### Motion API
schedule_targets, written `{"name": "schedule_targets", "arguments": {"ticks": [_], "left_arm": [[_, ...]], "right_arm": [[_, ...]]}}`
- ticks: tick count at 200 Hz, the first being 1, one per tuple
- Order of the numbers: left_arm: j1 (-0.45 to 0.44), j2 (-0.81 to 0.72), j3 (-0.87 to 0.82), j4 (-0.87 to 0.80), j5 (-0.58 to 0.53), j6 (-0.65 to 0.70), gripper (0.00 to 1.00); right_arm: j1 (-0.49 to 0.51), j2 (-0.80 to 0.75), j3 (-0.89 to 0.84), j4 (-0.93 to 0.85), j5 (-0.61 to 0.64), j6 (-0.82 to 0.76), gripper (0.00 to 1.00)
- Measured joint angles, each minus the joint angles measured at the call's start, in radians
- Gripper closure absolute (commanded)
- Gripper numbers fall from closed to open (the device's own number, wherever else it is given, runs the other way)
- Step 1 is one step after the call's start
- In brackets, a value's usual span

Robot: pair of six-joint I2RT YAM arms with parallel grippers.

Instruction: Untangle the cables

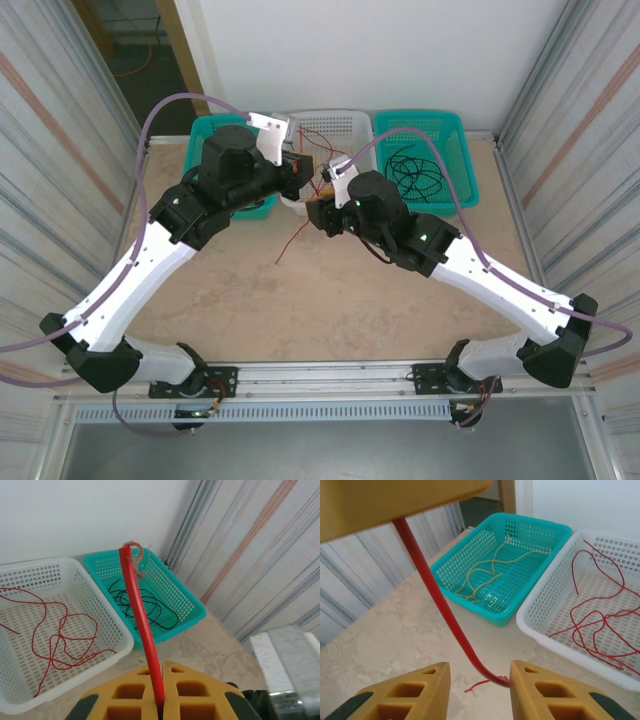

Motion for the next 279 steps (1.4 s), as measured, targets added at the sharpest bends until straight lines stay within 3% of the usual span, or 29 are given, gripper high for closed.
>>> {"name": "schedule_targets", "arguments": {"ticks": [24,47,72,88,110,126,136,173,206,238,279], "left_arm": [[0.000,0.002,0.000,-0.001,-0.003,0.006,1.00],[0.000,0.002,0.000,-0.001,0.005,0.005,1.00],[0.000,0.002,0.000,0.000,0.005,0.005,1.00],[0.000,0.002,0.000,0.001,0.003,0.007,0.73],[0.001,0.000,-0.004,0.005,0.001,0.000,0.54],[0.014,-0.015,-0.033,0.024,0.005,-0.022,0.33],[0.031,-0.028,-0.059,0.037,0.009,-0.030,0.28],[0.127,-0.090,-0.180,0.084,0.031,-0.100,0.32],[0.216,-0.151,-0.352,0.205,0.126,-0.180,0.31],[0.222,-0.146,-0.463,0.336,0.230,-0.224,0.34],[0.222,-0.089,-0.470,0.417,0.298,-0.255,0.41]], "right_arm": [[0.004,0.000,0.000,0.000,0.003,-0.003,0.69],[0.004,0.000,0.000,0.000,0.007,-0.021,0.89],[0.004,0.000,0.004,0.000,0.019,-0.025,1.00],[0.004,0.000,0.005,0.000,0.019,-0.023,1.00],[-0.002,-0.002,0.005,0.007,0.013,-0.021,1.00],[-0.023,-0.009,0.005,0.020,-0.019,-0.010,1.00],[-0.048,-0.019,0.005,0.029,-0.040,0.007,1.00],[-0.140,-0.072,-0.013,0.070,-0.128,0.074,1.00],[-0.200,-0.100,-0.034,0.105,-0.202,0.129,1.00],[-0.258,-0.099,-0.034,0.129,-0.262,0.163,1.00],[-0.298,-0.050,0.008,0.151,-0.278,0.166,1.00]]}}
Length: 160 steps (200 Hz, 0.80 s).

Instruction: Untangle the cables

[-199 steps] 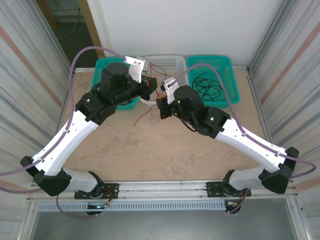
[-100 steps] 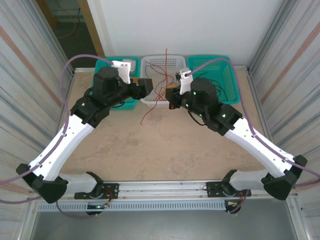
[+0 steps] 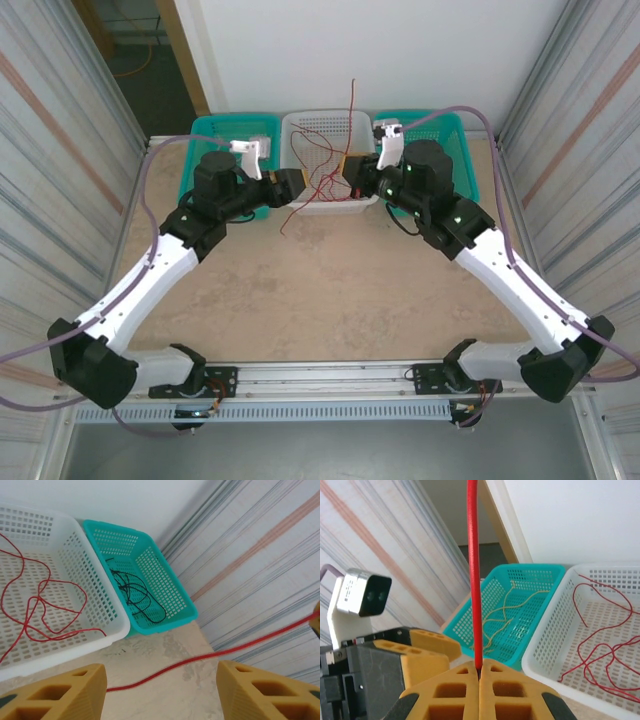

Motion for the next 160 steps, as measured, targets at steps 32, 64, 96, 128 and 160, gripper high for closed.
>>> {"name": "schedule_targets", "arguments": {"ticks": [32,64,96,128,160], "left_arm": [[0.000,-0.012,-0.011,-0.011,-0.011,0.015,0.32],[0.005,-0.114,-0.062,-0.120,-0.100,0.051,0.31],[0.045,-0.262,-0.141,-0.216,-0.146,0.071,0.31],[0.105,-0.365,-0.204,-0.283,-0.164,0.071,0.30],[0.145,-0.388,-0.230,-0.305,-0.165,0.067,0.32]], "right_arm": [[-0.080,0.074,0.063,0.007,-0.021,0.000,1.00],[-0.142,0.187,0.176,0.000,-0.027,-0.017,1.00],[-0.187,0.291,0.273,-0.016,-0.042,-0.051,1.00],[-0.240,0.398,0.364,-0.056,-0.066,-0.069,1.00],[-0.277,0.494,0.428,-0.097,-0.093,-0.084,1.00]]}}
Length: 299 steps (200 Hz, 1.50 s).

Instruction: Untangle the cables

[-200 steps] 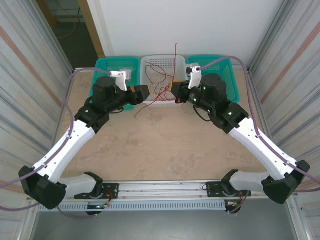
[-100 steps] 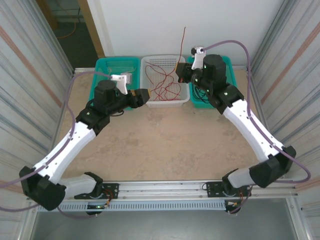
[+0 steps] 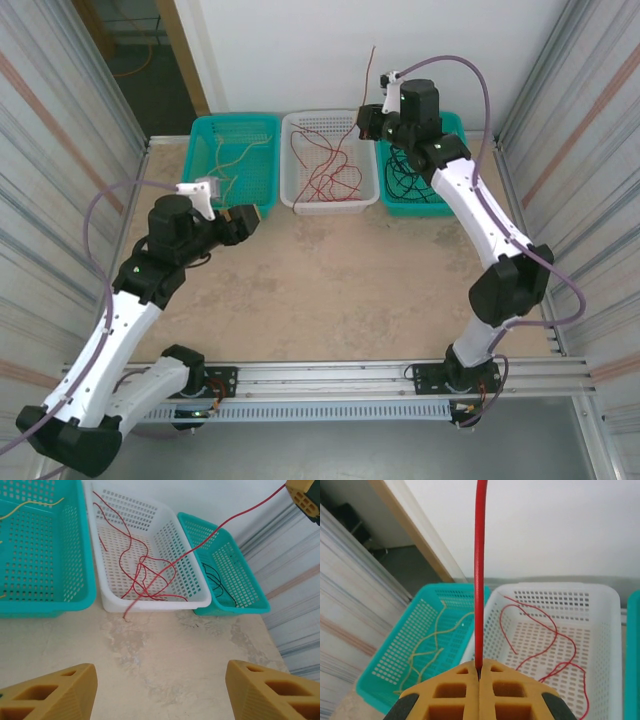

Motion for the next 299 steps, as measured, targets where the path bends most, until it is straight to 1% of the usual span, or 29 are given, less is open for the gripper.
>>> {"name": "schedule_targets", "arguments": {"ticks": [40,71,103,128,176,181,185,201,208,221,264,299], "left_arm": [[0.003,0.000,-0.027,0.001,0.004,-0.016,0.33],[0.003,-0.007,-0.063,-0.003,0.003,-0.026,0.34],[0.015,-0.025,-0.079,-0.018,0.003,-0.029,0.35],[0.036,-0.028,-0.080,-0.019,0.003,-0.029,0.35],[0.068,-0.026,-0.118,-0.023,0.005,-0.032,0.36],[0.071,-0.025,-0.121,-0.023,0.006,-0.032,0.36],[0.072,-0.025,-0.122,-0.023,0.006,-0.032,0.35],[0.073,-0.020,-0.125,-0.021,0.007,-0.033,0.35],[0.073,-0.018,-0.125,-0.021,0.007,-0.035,0.34],[0.073,-0.017,-0.125,-0.021,0.007,-0.040,0.34],[0.073,-0.020,-0.125,-0.021,0.015,-0.059,0.32],[0.073,-0.076,-0.125,-0.040,0.014,-0.076,0.31]], "right_arm": [[-0.039,0.156,0.172,-0.053,-0.008,-0.013,1.00],[-0.081,0.297,0.380,-0.097,-0.024,-0.014,1.00],[-0.107,0.476,0.613,-0.131,-0.040,-0.006,1.00],[-0.106,0.596,0.702,-0.150,-0.076,0.005,1.00],[-0.104,0.735,0.707,-0.187,-0.163,0.027,1.00],[-0.103,0.742,0.707,-0.191,-0.169,0.027,0.96],[-0.102,0.746,0.707,-0.195,-0.175,0.027,0.91],[-0.102,0.752,0.705,-0.203,-0.190,0.033,0.66],[-0.102,0.751,0.700,-0.203,-0.197,0.034,0.61],[-0.102,0.746,0.682,-0.193,-0.206,0.032,0.59],[-0.095,0.695,0.546,-0.201,-0.204,0.029,0.54],[-0.083,0.583,0.479,-0.226,-0.187,0.023,0.55]]}}
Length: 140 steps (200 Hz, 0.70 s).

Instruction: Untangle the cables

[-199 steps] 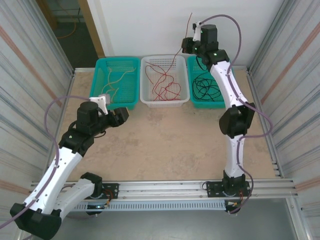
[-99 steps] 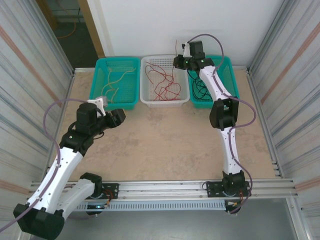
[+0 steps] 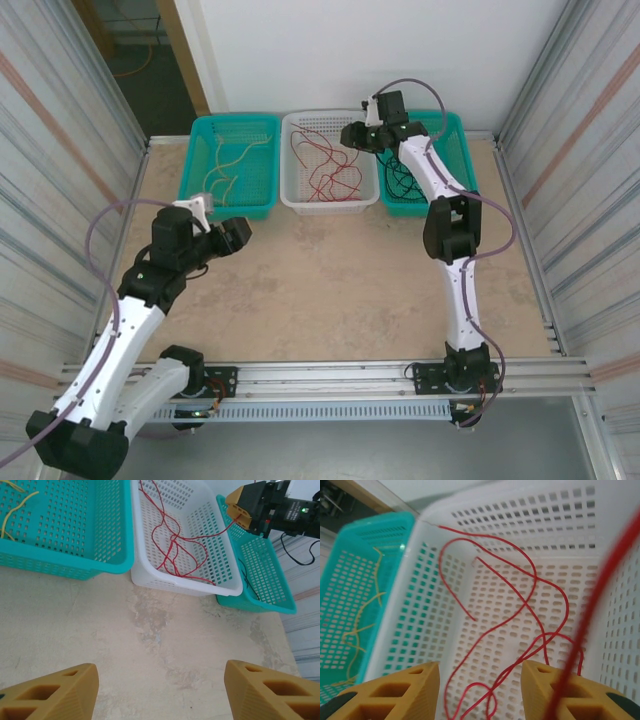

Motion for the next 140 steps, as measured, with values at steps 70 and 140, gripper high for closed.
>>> {"name": "schedule_targets", "arguments": {"ticks": [70,140], "left_arm": [[0.000,-0.117,-0.006,-0.064,-0.003,-0.026,0.30],[0.000,-0.098,-0.013,-0.087,-0.001,-0.024,0.27]], "right_arm": [[0.138,-0.334,-0.296,0.029,0.090,-0.053,0.54],[0.180,-0.554,-0.608,0.038,0.213,-0.068,0.47]]}}
